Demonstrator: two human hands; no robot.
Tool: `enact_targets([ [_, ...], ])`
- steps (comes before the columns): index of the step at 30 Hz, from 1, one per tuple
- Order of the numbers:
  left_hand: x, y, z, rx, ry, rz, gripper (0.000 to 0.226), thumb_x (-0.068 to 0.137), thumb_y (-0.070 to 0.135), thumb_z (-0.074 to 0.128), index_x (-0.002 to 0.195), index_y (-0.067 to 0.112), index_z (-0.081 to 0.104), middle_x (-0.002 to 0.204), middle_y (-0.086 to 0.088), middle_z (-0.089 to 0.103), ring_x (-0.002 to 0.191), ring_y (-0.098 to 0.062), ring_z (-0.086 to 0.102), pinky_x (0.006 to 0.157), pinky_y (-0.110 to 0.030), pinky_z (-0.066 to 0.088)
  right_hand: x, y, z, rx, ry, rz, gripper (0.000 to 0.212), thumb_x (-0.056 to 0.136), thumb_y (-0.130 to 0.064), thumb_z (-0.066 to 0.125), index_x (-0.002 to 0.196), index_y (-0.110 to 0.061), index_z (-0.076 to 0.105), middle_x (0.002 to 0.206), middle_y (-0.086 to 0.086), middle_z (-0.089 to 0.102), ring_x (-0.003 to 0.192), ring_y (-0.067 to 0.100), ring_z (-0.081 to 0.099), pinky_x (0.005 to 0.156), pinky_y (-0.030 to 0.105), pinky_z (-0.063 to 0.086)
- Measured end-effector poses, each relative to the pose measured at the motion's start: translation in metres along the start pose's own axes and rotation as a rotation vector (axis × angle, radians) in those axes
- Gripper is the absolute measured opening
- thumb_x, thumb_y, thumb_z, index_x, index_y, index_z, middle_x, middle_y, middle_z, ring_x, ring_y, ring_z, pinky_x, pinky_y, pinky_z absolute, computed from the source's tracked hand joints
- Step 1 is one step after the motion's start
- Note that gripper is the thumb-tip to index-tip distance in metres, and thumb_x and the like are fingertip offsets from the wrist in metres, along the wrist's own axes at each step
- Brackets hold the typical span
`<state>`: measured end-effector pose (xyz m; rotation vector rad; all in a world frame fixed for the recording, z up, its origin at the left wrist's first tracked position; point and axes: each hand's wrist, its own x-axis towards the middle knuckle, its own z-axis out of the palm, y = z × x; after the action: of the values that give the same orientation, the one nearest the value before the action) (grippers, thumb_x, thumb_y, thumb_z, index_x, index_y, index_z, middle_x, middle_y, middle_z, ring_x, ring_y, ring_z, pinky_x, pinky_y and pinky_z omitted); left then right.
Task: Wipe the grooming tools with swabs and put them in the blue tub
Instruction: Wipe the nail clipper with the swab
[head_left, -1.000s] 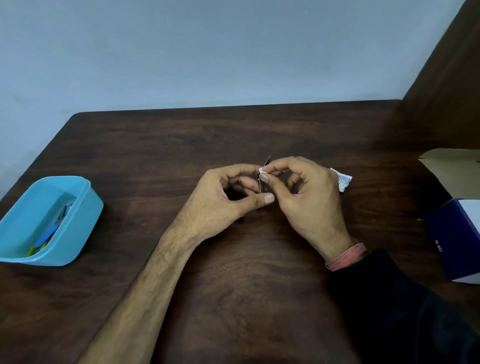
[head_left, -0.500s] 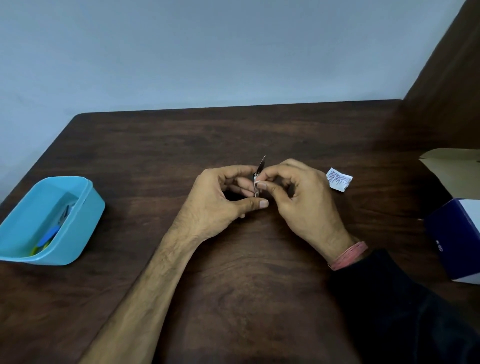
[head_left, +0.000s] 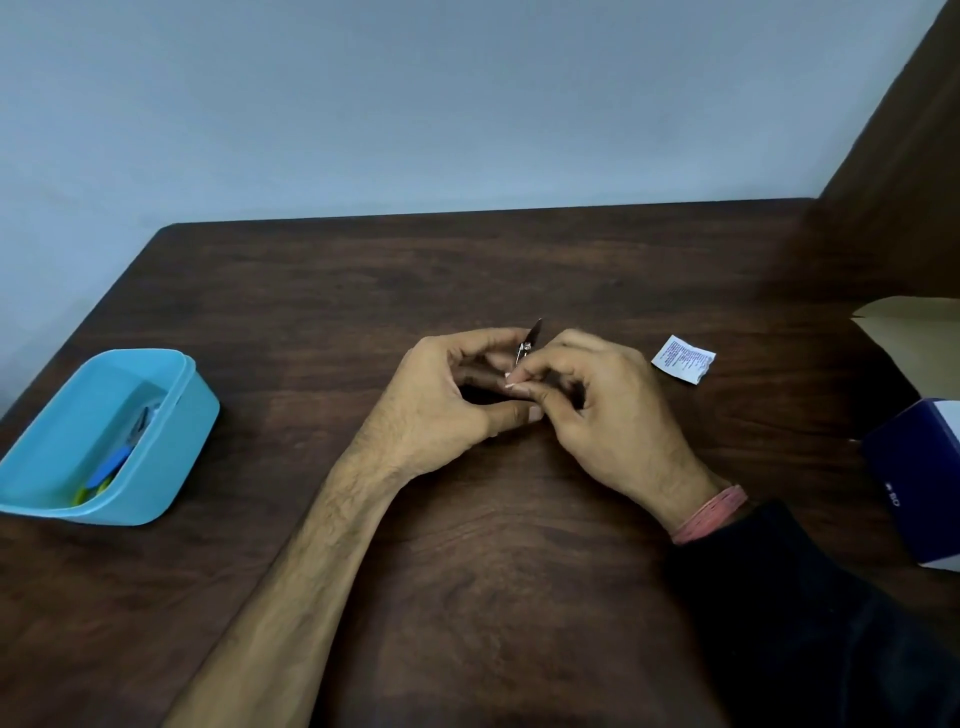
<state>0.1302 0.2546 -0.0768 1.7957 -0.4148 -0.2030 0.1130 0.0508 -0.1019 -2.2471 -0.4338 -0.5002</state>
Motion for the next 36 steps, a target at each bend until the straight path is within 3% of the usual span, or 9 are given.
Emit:
enact_targets([
  [3,0.0012,-0.0018,-0.0014,-0.005,-0.002,-0.008,0.057,0.093,-0.005,0.084,0.141,0.024,0.074,0.114,0.003,0.083,0.106,-0.013,0.081,0.066,-0.032,0.066,0.0003,0.0015,0.0001,-0.023,0.037,0.006,0.010,0.096,-0.019,0.085,0.100,-0.028,0.084,0.096,-0.015,0.072,0.072,-0.007,0.056,0.070,0.028,0.050],
  [9,0.0020,-0.0031,0.0022,-0.004,0.033,-0.026,0.055,0.094,-0.008,0.080,0.138,0.025,0.076,0.109,-0.001,0.083,0.101,-0.012,0.081,0.064,-0.032,0.066,0.0017,-0.0012,-0.0008,-0.058,0.152,0.053,0.009,0.093,-0.021,0.087,0.098,-0.028,0.084,0.093,-0.013,0.074,0.057,0.009,0.057,0.062,0.032,0.051],
  [13,0.0032,-0.0043,0.0035,-0.021,0.065,-0.040,0.055,0.090,-0.013,0.078,0.134,0.021,0.078,0.105,-0.001,0.084,0.095,-0.018,0.082,0.064,-0.029,0.065,0.0003,-0.0016,-0.0005,-0.030,0.061,0.022,0.009,0.093,-0.020,0.085,0.099,-0.028,0.084,0.095,-0.014,0.073,0.059,0.010,0.059,0.062,0.034,0.053],
  [16,0.0042,-0.0054,0.0026,0.008,0.077,-0.048,0.046,0.091,-0.011,0.076,0.124,0.020,0.082,0.103,0.002,0.086,0.095,-0.021,0.082,0.065,-0.028,0.065,-0.0015,-0.0027,0.0004,-0.043,0.007,-0.017,0.007,0.096,-0.023,0.082,0.100,-0.028,0.082,0.097,-0.014,0.071,0.062,0.004,0.057,0.063,0.034,0.053],
  [20,0.0045,-0.0043,0.0008,0.034,0.075,-0.074,0.037,0.094,-0.006,0.078,0.116,0.023,0.086,0.101,0.005,0.086,0.100,-0.012,0.082,0.065,-0.029,0.066,0.0005,-0.0005,0.0001,-0.097,0.142,0.024,0.010,0.094,-0.021,0.084,0.098,-0.029,0.081,0.096,-0.014,0.072,0.058,0.000,0.053,0.063,0.032,0.050],
  [24,0.0029,-0.0018,0.0000,0.021,0.066,-0.082,0.038,0.094,-0.010,0.075,0.117,0.020,0.085,0.101,0.006,0.087,0.101,-0.011,0.082,0.066,-0.027,0.066,-0.0006,0.0007,-0.0006,-0.072,0.073,0.020,0.009,0.094,-0.021,0.086,0.098,-0.029,0.084,0.095,-0.015,0.072,0.059,0.000,0.053,0.062,0.031,0.048],
  [27,0.0019,-0.0001,-0.0002,0.000,0.066,-0.084,0.037,0.095,-0.011,0.074,0.117,0.017,0.084,0.100,0.004,0.087,0.100,-0.012,0.083,0.064,-0.024,0.066,-0.0022,0.0009,0.0005,-0.081,0.004,-0.012,0.010,0.094,-0.020,0.085,0.100,-0.028,0.085,0.097,-0.015,0.073,0.066,-0.011,0.053,0.066,0.023,0.041],
  [31,0.0023,-0.0004,-0.0011,-0.036,0.057,-0.096,0.031,0.097,-0.006,0.078,0.118,0.016,0.085,0.102,0.002,0.087,0.101,-0.013,0.083,0.065,-0.025,0.066,0.0003,0.0043,-0.0008,-0.087,0.143,0.030,0.008,0.094,-0.020,0.087,0.099,-0.026,0.086,0.094,-0.014,0.073,0.065,-0.013,0.054,0.066,0.010,0.034],
  [36,0.0014,-0.0004,-0.0014,-0.035,0.056,-0.090,0.031,0.097,-0.008,0.077,0.119,0.013,0.084,0.102,-0.001,0.087,0.100,-0.015,0.084,0.066,-0.025,0.067,-0.0016,0.0015,0.0016,-0.060,0.045,-0.019,0.010,0.095,-0.018,0.086,0.099,-0.027,0.087,0.096,-0.014,0.073,0.066,-0.018,0.052,0.065,0.015,0.035],
])
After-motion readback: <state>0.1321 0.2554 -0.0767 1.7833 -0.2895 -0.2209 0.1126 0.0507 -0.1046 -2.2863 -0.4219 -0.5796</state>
